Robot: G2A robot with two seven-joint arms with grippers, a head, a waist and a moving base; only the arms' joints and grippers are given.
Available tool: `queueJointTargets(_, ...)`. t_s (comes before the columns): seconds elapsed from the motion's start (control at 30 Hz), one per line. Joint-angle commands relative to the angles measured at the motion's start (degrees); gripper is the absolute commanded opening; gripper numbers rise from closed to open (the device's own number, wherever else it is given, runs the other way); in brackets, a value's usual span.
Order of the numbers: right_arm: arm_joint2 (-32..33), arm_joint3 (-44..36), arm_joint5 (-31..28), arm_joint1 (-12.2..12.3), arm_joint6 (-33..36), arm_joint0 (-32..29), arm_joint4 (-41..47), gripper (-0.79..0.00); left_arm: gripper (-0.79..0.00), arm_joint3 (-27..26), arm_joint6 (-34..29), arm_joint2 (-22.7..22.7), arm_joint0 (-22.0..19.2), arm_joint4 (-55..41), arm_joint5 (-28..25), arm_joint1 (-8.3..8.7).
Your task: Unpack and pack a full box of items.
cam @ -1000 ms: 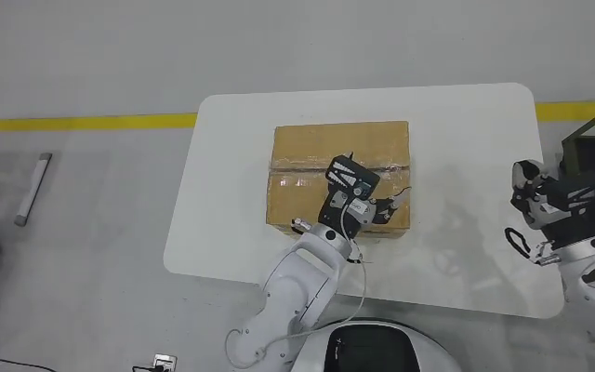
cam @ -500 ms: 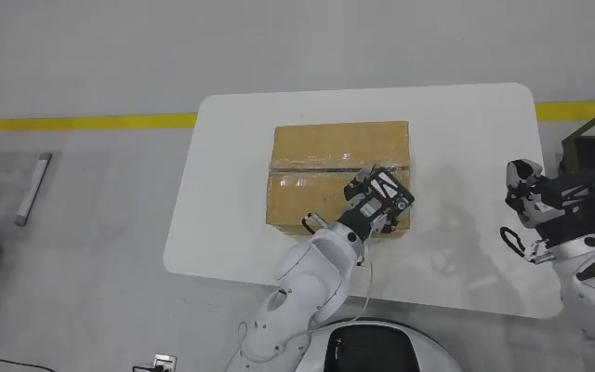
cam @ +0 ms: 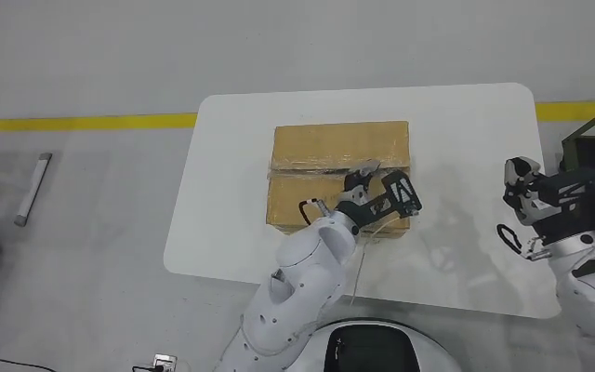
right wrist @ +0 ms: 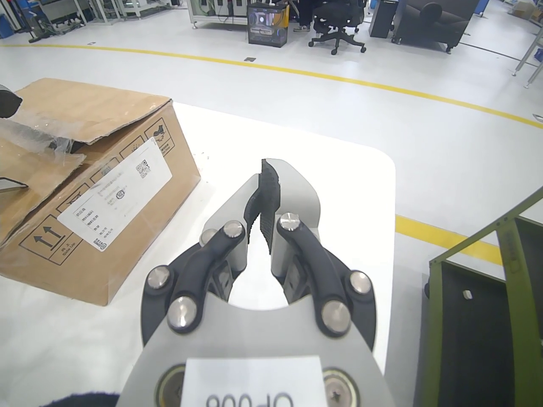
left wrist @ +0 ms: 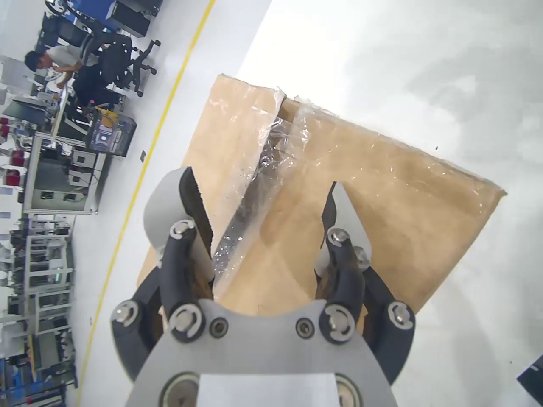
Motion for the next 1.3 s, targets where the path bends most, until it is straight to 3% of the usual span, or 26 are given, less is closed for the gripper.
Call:
queueJointTargets(0.0, -0.27, 0.03, 0.16, 0.01, -0.04, 0.22, 0.00, -0.785, -0.215, 0.32, 0.89, -0.09, -0.41, 1.23, -0.09, 0.06)
queueJointTargets(0.1, -0.58, 0.30, 0.35, 0.06, -0.12, 0.64, -0.16, -0.785, -0.243, 1.18, 2.78, 0.21, -1.63, 3.97, -0.61, 0.15)
queueJointTargets(0.27, -1.19, 0.72, 0.82, 0.12, -0.20, 1.36, -0.35, -0.785, -0.397, 3.02, 6.28, 1.00, -3.10, 7.21, -0.66, 0.16)
queueJointTargets(0.5, -1.80, 1.35, 1.41, 0.21, -0.35, 2.22, -0.66, -0.785, -0.462, 3.74, 8.52, 1.58, -3.31, 9.55, -0.97, 0.16)
queueJointTargets(0.57, -1.98, 1.48, 1.66, 0.23, -0.29, 2.50, -0.72, -0.785, -0.520, 3.62, 9.22, 1.69, -3.30, 10.53, -0.75, 0.20)
queueJointTargets(0.67, -2.25, 1.65, 1.88, 0.26, -0.20, 2.85, -0.70, -0.785, -0.730, 3.95, 10.09, 1.62, -3.21, 11.69, -0.54, 0.26)
queueJointTargets(0.73, -2.42, 1.74, 2.00, 0.28, -0.20, 2.98, -0.71, -0.785, -0.785, 4.34, 10.49, 1.44, -3.16, 12.03, -0.57, 0.28)
queueJointTargets(1.07, -2.89, 2.08, 2.37, 0.39, -0.16, 3.53, -0.14, -0.785, -0.785, 4.69, 11.09, -0.57, -3.02, 13.24, 1.93, 0.28)
queueJointTargets(1.27, -3.77, 2.03, 2.27, 0.44, 0.49, 4.81, 0.99, -0.785, -0.785, 0.83, 6.24, -7.25, -0.52, 14.21, 6.34, 0.85)
